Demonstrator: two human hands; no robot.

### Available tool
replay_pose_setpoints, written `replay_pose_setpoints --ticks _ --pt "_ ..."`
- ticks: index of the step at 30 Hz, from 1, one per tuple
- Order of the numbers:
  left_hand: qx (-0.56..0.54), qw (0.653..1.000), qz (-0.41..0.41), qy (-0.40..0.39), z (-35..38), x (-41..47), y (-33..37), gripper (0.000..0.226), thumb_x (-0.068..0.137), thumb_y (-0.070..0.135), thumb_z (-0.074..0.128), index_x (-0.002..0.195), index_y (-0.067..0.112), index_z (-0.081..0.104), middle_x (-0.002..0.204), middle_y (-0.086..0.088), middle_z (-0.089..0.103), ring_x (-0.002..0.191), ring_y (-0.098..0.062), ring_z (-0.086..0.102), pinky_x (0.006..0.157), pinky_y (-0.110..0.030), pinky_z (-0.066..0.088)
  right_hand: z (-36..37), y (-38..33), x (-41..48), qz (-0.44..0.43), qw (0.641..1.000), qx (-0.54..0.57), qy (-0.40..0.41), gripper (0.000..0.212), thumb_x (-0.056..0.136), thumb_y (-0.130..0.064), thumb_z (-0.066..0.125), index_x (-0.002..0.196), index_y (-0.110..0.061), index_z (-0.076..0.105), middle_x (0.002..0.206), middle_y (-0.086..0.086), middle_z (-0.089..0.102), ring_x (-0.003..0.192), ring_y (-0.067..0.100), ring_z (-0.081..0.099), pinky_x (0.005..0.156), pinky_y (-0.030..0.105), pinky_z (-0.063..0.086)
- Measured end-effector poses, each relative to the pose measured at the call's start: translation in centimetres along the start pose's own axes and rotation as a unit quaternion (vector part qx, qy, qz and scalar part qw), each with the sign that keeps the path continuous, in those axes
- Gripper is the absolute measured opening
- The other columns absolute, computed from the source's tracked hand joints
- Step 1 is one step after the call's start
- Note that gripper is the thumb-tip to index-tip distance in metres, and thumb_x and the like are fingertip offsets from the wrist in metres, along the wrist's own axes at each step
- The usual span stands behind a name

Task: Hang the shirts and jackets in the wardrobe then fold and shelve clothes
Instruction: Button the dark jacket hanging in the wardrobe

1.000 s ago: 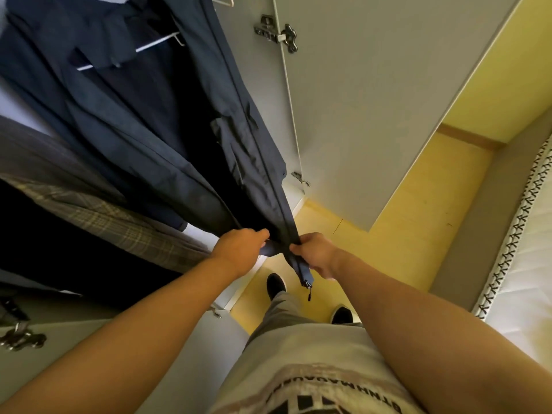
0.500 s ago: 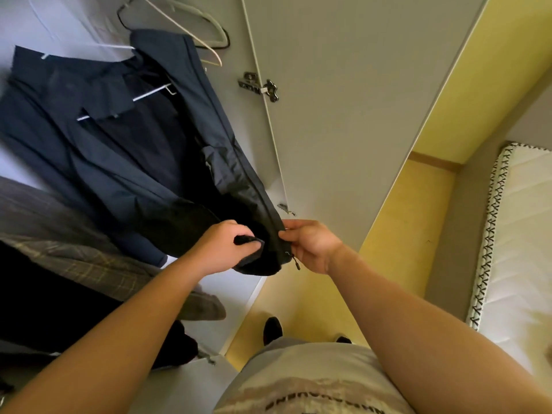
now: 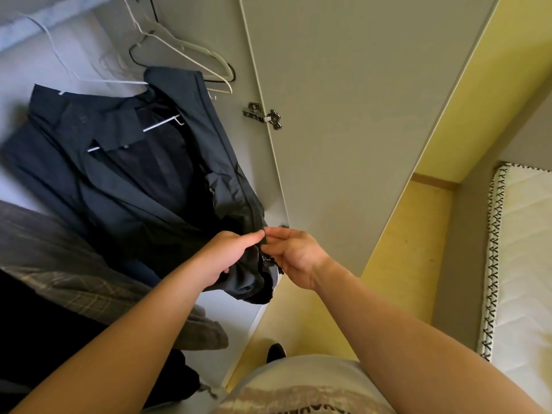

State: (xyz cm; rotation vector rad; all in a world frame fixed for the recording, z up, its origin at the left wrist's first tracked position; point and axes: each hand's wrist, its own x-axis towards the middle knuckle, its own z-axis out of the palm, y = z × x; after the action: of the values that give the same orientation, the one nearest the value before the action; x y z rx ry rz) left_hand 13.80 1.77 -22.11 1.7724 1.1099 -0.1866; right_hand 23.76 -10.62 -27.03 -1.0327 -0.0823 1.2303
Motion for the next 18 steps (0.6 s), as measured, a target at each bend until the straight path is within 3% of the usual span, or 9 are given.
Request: replay_pose_setpoints --ticks 3,5,7,10,14,18 --pt "0.001 1.000 -0.024 -0.017 0.0 0.8 -0.2 0.052 0.080 0.066 0.062 0.103 0.021 0.074 0.096 -0.005 0.076 0.089 -0.025 0.071 0.065 -0.034 0.045 0.4 -0.1 0.2 -0.004 0.996 -0.078 0.032 0.044 0.080 0.017 0.063 0.115 -0.010 0.067 0.100 0.005 0.076 0.090 0.017 0.074 0.072 0.023 0.056" --pt "-0.011 0.999 -0.030 -0.025 0.1 1.5 -0.4 0.044 0.083 0.058 0.061 0.102 0.021 0.074 0.097 -0.006 0.076 0.093 -0.026 0.071 0.063 -0.031 0.044 0.6 0.0 0.3 0.002 0.990 -0.134 0.053 0.045 0.080 0.013 0.065 0.113 -0.018 0.068 0.088 -0.004 0.076 0.078 0.008 0.072 0.062 0.019 0.054" --pt "-0.023 0.999 -0.033 -0.025 0.3 2.3 -0.5 0.037 0.081 0.051 0.062 0.097 0.020 0.076 0.091 -0.006 0.077 0.083 -0.023 0.069 0.057 -0.028 0.039 0.6 0.2 0.4 0.021 0.985 -0.158 0.072 0.040 0.081 0.006 0.067 0.105 -0.026 0.070 0.074 -0.011 0.072 0.063 0.003 0.068 0.051 0.018 0.049" --pt "-0.052 0.998 -0.038 -0.019 0.4 3.5 -0.5 0.027 0.080 0.041 0.065 0.079 0.016 0.074 0.072 -0.004 0.069 0.059 -0.020 0.059 0.048 -0.025 0.034 0.5 0.2 0.2 0.068 0.974 -0.179 0.121 0.022 0.080 -0.019 0.080 0.099 -0.021 0.068 0.068 -0.005 0.065 0.047 0.005 0.057 0.040 0.016 0.039" --pt "-0.096 0.994 -0.038 -0.038 0.4 4.9 -0.1 0.028 0.087 0.035 0.065 0.069 0.015 0.068 0.055 -0.002 0.060 0.039 -0.014 0.049 0.039 -0.022 0.029 0.2 0.2 0.4 0.163 0.953 -0.211 0.143 0.057 0.076 -0.060 0.076 0.097 -0.010 0.059 0.071 0.003 0.065 0.053 0.017 0.061 0.041 0.021 0.040" --pt "-0.078 0.995 -0.023 -0.062 0.6 5.7 0.8 0.039 0.091 0.033 0.062 0.057 0.014 0.069 0.049 0.002 0.058 0.034 -0.011 0.047 0.038 -0.021 0.028 -0.4 0.3 0.4 0.205 0.956 -0.188 0.099 0.060 0.080 -0.071 0.063 0.087 -0.011 0.058 0.064 0.003 0.062 0.048 0.015 0.058 0.043 0.020 0.042"
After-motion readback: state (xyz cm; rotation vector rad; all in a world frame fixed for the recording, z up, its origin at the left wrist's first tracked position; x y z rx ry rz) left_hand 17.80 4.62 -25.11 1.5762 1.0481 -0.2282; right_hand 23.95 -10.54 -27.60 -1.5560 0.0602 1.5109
